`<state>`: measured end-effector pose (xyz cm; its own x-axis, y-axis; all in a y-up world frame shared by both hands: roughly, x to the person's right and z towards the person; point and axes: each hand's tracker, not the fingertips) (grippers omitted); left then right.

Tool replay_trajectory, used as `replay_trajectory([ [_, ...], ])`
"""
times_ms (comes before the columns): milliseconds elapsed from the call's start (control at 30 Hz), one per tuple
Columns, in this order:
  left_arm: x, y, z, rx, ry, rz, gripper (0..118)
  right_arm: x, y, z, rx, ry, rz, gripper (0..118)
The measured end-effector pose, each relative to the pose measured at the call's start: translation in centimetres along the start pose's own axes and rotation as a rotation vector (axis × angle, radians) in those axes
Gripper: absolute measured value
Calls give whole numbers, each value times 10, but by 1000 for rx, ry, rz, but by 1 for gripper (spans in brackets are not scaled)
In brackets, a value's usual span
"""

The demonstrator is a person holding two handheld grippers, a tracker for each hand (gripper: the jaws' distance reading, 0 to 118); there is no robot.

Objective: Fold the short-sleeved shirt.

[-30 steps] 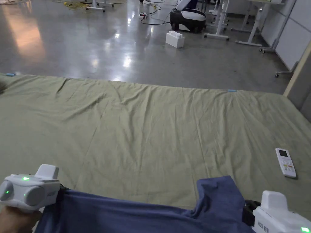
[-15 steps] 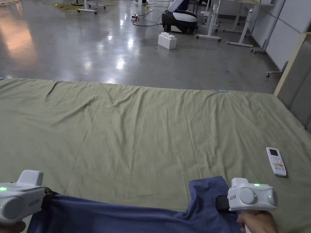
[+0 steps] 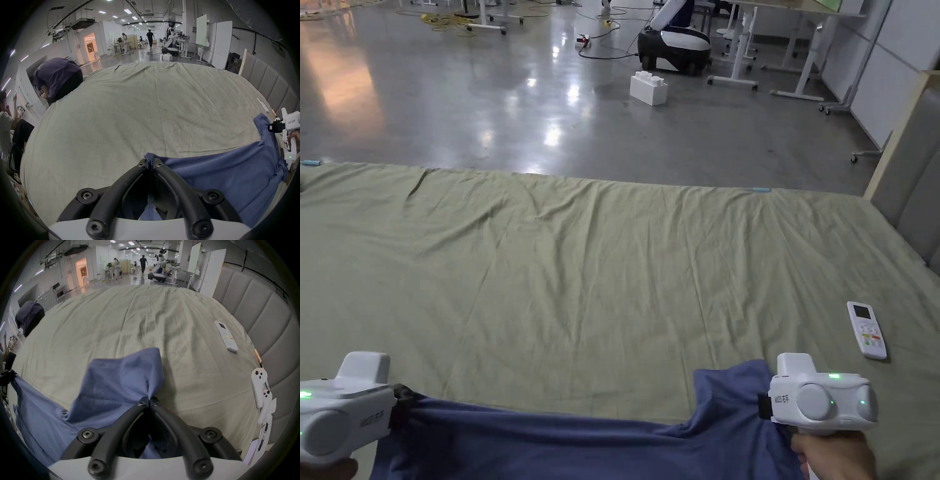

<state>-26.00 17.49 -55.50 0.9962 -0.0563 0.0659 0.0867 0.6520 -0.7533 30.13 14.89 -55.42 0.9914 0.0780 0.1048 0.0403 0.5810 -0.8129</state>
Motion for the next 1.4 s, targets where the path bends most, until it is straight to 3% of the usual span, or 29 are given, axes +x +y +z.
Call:
replay_trajectory([
  [500, -23, -46, 103, 158, -56, 79, 4, 19, -60, 166, 194, 41, 33, 1],
  [733, -38, -88, 145, 169, -96, 92, 4, 26, -111, 206, 182, 39, 25, 1],
  [1067, -41, -157, 147, -33, -109, 36, 4, 27, -199, 190, -30, 17, 41, 1],
  [1400, -19, -182, 102, -159, -42, -29, 4, 12, -222, 140, -85, -9, 38, 2],
])
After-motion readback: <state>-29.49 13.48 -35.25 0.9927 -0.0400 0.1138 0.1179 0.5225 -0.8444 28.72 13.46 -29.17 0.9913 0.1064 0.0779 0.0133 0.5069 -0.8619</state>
